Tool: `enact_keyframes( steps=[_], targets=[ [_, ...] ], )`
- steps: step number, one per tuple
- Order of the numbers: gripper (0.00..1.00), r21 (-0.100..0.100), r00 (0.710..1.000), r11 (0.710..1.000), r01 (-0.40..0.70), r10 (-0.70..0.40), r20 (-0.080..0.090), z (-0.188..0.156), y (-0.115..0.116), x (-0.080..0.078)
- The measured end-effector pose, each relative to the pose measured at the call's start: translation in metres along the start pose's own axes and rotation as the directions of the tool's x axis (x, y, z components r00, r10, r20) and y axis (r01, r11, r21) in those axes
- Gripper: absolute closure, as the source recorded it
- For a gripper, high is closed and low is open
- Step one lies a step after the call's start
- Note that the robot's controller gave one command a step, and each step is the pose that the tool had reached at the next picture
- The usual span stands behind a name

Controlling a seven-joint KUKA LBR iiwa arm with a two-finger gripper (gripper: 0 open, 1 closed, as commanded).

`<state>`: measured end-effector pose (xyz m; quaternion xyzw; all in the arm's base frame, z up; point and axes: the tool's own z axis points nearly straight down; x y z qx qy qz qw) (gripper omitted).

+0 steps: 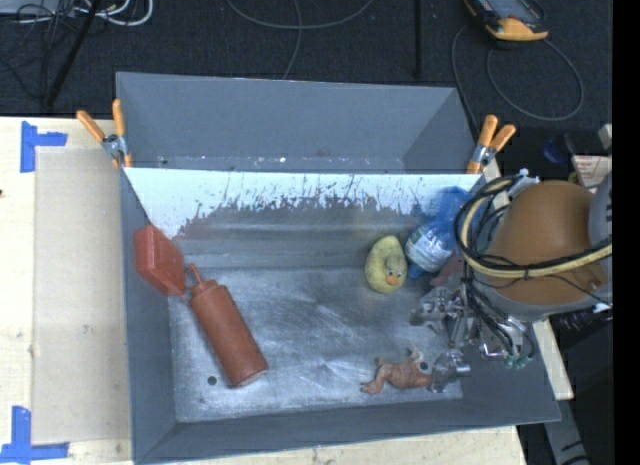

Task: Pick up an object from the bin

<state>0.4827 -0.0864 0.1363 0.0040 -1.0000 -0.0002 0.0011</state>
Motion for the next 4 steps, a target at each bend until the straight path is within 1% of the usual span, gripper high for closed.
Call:
enact_keyframes(
  steps=[1, 2, 3, 4],
  targets=[
    [0.00, 0.002, 0.998, 0.998, -0.065, 0.065, 0.007, 0.034, 0.035, -0.012],
    [1.00, -0.001, 0.999, 0.999, -0.039, 0.039, 0.003, 0.064, 0.044, -0.001],
    [1.00, -0.001, 0.999, 0.999, -0.038, 0.038, 0.003, 0.064, 0.044, -0.001],
    [1.00, 0.000, 0.998, 0.998, -0.057, 0.057, 0.002, -0.073, 0.015, -0.003]
  ],
)
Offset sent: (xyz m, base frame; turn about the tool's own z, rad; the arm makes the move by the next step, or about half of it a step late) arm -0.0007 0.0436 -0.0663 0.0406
